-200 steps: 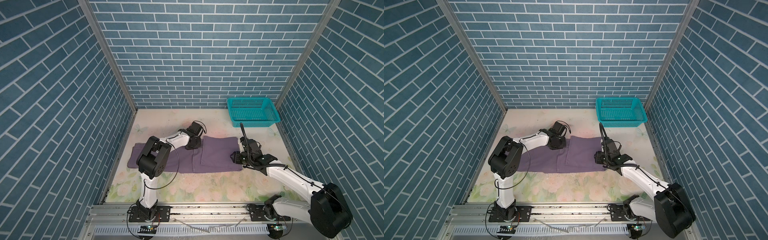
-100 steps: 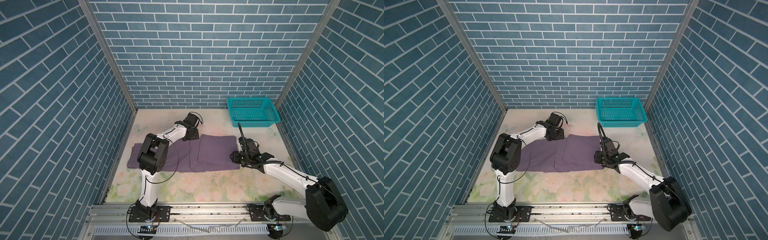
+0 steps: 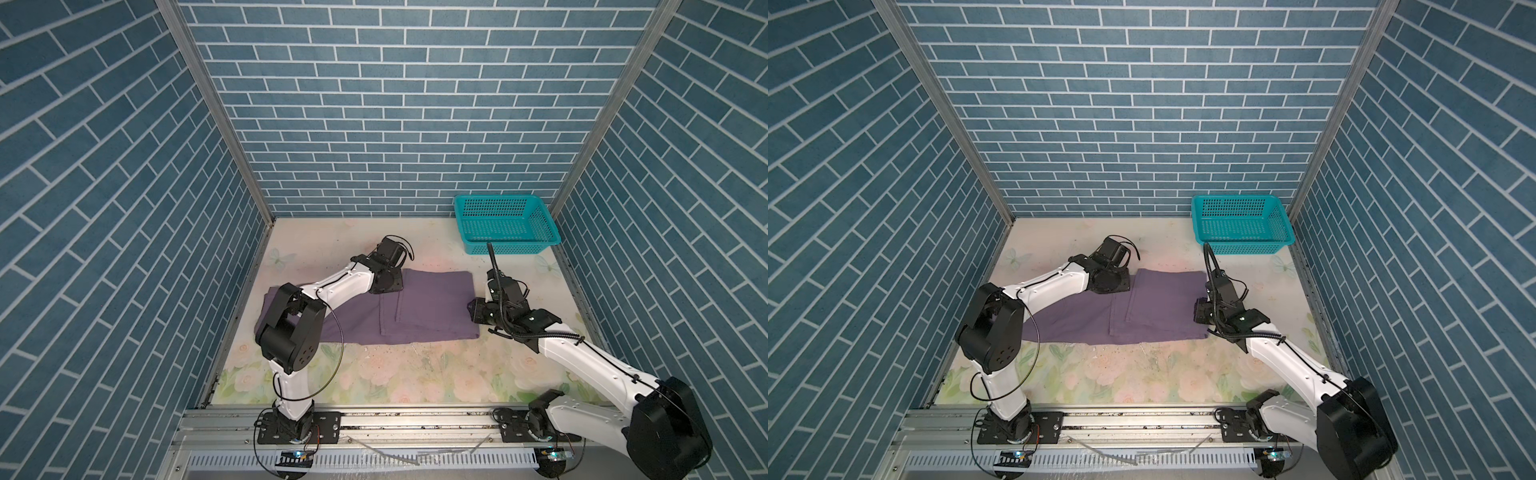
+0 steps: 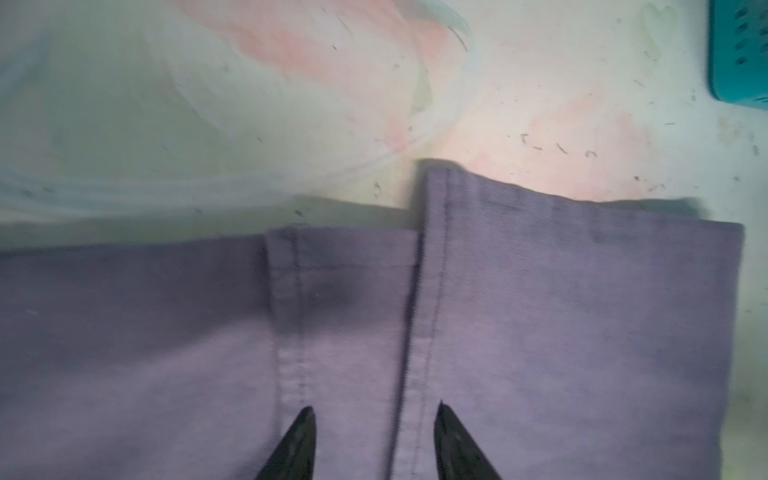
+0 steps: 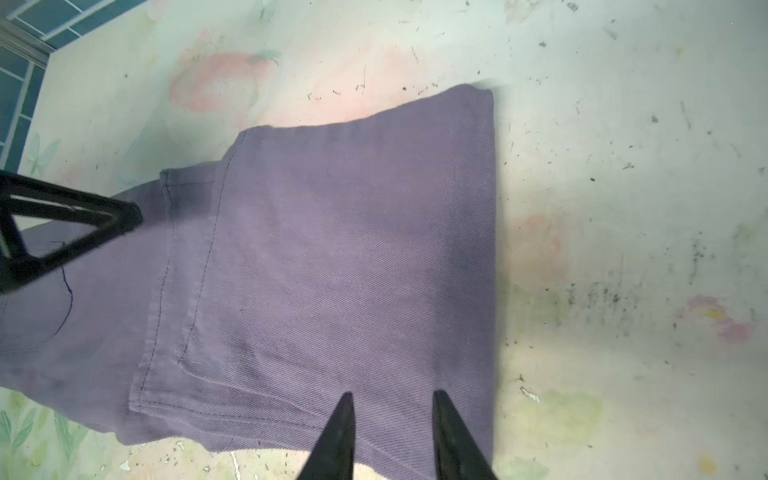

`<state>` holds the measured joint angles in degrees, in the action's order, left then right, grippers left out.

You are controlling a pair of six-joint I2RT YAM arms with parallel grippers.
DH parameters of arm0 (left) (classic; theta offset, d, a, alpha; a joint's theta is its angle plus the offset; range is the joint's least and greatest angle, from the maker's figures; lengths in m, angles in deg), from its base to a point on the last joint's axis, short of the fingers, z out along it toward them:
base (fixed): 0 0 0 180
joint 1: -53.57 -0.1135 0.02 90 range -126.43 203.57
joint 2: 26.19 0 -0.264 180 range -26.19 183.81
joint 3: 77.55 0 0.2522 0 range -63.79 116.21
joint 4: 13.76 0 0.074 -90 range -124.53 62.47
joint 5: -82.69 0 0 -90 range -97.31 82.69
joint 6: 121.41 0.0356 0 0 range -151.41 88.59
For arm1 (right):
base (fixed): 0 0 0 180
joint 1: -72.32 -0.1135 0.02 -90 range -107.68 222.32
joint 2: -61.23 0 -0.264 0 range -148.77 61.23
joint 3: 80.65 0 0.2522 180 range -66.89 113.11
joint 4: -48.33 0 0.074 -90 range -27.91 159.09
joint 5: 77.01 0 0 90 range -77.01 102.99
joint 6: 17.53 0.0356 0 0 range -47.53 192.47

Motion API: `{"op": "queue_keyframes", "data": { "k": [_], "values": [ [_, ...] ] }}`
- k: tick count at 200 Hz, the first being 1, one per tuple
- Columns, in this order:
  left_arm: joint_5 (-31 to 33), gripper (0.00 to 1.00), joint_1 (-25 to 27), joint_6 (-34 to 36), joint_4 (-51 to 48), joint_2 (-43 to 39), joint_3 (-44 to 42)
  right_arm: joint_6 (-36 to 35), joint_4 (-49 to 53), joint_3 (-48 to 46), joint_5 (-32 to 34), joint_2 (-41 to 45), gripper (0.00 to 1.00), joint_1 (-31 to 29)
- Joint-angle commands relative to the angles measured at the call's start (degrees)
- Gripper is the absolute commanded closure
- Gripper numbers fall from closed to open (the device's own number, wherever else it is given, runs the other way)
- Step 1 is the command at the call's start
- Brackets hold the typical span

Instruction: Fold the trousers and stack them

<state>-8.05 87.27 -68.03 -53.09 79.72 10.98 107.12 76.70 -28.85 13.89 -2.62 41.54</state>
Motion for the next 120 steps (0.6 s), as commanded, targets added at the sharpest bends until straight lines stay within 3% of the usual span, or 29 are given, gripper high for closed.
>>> {"op": "queue_keyframes", "data": {
  "k": [1, 81, 104, 120],
  "values": [
    [-3.09, 0.51, 0.22, -2.19, 4.27, 2.06, -4.04, 0.37, 1.58, 1.94, 1.39, 1.99, 0.68, 0.46],
    [-5.56, 0.57, 1.83, -5.22, 9.34, 6.66, -4.28, 1.14, 4.01, 0.45, 1.27, 4.12, 0.68, 1.0],
    [-5.42, 0.64, 2.27, -5.2, 8.95, 6.74, -4.02, 1.52, 3.87, -0.83, 1.49, 4.74, 0.67, 0.99],
    [-5.05, 0.77, 2.3, -5.56, 7.85, 6.68, -3.94, 1.72, 4.55, -0.87, 2.28, 4.18, 0.66, 1.08]
  ]
}}
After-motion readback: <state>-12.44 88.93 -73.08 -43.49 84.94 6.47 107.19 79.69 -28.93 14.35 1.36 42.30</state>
